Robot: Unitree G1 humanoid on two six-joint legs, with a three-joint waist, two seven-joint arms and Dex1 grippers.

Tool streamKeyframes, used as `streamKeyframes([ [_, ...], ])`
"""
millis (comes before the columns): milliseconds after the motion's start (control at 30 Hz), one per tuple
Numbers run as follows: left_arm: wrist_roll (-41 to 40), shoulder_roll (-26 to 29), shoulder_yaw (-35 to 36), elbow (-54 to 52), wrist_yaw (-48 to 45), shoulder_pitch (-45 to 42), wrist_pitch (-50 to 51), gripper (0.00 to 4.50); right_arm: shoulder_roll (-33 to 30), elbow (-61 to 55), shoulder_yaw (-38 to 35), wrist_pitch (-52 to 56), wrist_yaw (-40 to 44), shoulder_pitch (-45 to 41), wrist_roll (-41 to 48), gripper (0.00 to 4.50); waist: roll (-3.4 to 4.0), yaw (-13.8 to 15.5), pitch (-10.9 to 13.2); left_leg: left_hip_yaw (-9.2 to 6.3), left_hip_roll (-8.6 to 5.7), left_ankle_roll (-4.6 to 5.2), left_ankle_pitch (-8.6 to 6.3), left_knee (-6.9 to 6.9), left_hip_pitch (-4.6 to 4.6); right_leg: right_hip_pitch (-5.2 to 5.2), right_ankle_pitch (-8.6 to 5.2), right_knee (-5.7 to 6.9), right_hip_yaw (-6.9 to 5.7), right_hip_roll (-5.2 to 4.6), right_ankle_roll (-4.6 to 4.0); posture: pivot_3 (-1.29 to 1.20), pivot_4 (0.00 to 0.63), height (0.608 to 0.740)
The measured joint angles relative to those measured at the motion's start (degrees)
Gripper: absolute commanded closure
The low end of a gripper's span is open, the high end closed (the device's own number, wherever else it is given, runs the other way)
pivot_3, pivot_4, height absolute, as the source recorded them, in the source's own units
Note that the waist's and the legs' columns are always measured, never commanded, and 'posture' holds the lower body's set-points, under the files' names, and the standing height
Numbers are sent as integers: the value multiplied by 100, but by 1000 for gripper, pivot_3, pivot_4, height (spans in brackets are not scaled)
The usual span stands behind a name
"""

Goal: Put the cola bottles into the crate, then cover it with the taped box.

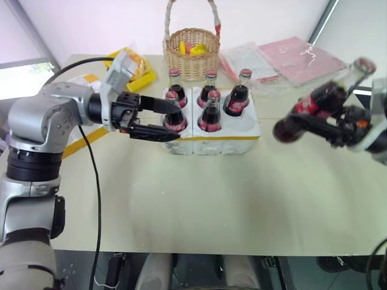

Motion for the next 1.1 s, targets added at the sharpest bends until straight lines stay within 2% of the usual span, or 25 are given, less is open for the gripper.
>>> streamKeyframes([
  [100, -82, 29, 117, -217, 172, 133, 75, 0, 430, 831, 709, -302, -17, -864, -614, 1657, 1, -57, 1, 4, -2, 0, 0, 2, -2, -2, 5, -2, 2, -1, 6, 0, 150, 738],
  [267, -262, 120, 334, -480, 446, 337, 225, 0, 982, 1589, 1417, -686, 262, -1289, -1251, 1657, 1, 4, 1, 2, -4, 0, 0, -1, -7, -7, 5, -3, 1, -1, 7, 0, 150, 738],
  [467, -469, 248, 584, -739, 713, 580, 353, 0, 1268, 2311, 1785, -1160, 385, -1506, -1865, 1657, 1, 12, 1, 1, -7, -1, 0, 6, -21, -16, 8, -5, 2, -3, 11, 0, 150, 738],
  [667, -582, 322, 698, -819, 860, 601, 378, 0, 1304, 2442, 1922, -1357, 577, -1527, -2220, 1657, 1, -9, 1, 1, -6, -3, 2, 8, -19, -15, 14, -3, 2, -2, 14, 0, 150, 738],
  [733, -608, 331, 699, -819, 886, 601, 377, 0, 1336, 2476, 2029, -1425, 627, -1526, -2380, 616, 1, -17, 1, 1, -6, -3, 2, 8, -18, -16, 14, -3, 2, -1, 14, 0, 150, 738],
  [767, -616, 331, 699, -818, 905, 601, 377, 0, 1388, 2499, 2032, -1482, 645, -1525, -2414, 220, 1, -21, 1, 1, -6, -3, 2, 8, -18, -16, 14, -3, 2, 0, 14, 0, 150, 738],
  [800, -620, 331, 699, -818, 924, 600, 374, 0, 1451, 2499, 2032, -1541, 660, -1526, -2443, 47, 1, -24, 1, 1, -5, -3, 2, 6, -17, -16, 14, -3, 2, 0, 14, 0, 150, 738],
  [1100, -613, 414, 700, -897, 993, 708, 314, 0, 1609, 2743, 2034, -1856, 691, -1604, -2682, 47, 0, -38, 1, 1, -5, -4, 2, 6, -10, -11, 16, -2, 2, 0, 13, 0, 150, 738],
])
